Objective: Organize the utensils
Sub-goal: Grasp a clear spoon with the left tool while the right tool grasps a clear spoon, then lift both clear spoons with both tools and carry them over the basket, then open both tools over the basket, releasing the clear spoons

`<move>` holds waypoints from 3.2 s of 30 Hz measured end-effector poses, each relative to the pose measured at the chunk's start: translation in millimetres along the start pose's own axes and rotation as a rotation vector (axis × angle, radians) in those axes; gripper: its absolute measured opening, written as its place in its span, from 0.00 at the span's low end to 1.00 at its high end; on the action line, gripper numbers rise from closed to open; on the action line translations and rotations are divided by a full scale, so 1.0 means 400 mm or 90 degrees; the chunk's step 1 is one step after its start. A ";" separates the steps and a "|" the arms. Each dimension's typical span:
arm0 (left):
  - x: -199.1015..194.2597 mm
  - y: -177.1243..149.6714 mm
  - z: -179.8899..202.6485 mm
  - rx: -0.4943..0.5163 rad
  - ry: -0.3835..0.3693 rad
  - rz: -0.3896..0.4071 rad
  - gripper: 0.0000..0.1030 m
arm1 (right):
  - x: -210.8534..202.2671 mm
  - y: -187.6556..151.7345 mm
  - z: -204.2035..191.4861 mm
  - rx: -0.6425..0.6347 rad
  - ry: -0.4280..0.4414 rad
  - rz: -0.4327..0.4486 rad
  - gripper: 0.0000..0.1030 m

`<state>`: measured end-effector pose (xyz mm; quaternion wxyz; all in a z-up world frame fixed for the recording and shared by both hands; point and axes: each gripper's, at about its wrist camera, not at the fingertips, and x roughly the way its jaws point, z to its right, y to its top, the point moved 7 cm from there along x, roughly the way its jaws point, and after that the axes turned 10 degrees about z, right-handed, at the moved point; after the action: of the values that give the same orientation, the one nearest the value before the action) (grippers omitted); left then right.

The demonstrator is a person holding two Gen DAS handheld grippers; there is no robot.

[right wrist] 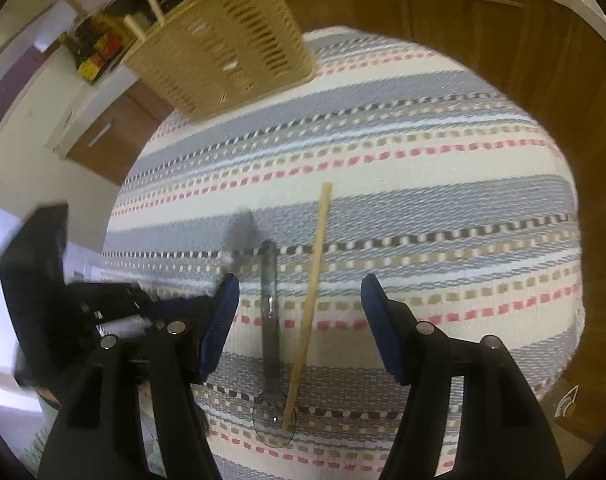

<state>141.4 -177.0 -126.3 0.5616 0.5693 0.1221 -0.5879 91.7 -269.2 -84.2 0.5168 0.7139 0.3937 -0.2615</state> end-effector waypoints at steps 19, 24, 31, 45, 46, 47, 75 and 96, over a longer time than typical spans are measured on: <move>-0.098 -0.018 -0.121 -0.112 -0.031 0.048 0.10 | 0.129 -0.091 -0.146 -0.200 -0.085 -0.124 0.36; -0.108 -0.022 -0.127 -0.117 -0.034 0.059 0.10 | 0.140 -0.099 -0.173 -0.259 -0.130 -0.136 0.22; -0.143 -0.016 -0.145 -0.126 -0.032 0.086 0.10 | 0.137 -0.074 -0.177 -0.209 -0.068 -0.114 0.10; -0.321 0.068 -0.174 -0.141 -0.040 0.240 0.10 | -0.101 0.098 -0.243 -0.116 0.277 0.203 0.10; -0.341 0.084 -0.173 -0.139 -0.041 0.259 0.10 | -0.122 0.112 -0.251 -0.119 0.284 0.226 0.10; -0.357 0.097 -0.172 -0.136 -0.041 0.276 0.10 | -0.141 0.136 -0.257 -0.123 0.286 0.252 0.10; -0.510 0.540 -0.238 -0.052 0.088 0.663 0.09 | -0.135 0.666 -0.200 -0.150 0.092 0.531 0.10; -0.375 0.541 -0.334 -0.068 0.085 0.642 0.10 | -0.004 0.717 -0.127 -0.131 0.045 0.548 0.10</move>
<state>343.7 -67.8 59.1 0.7947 0.5641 -0.1022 -0.1993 327.8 -266.4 86.4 0.6328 0.7664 0.1020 0.0429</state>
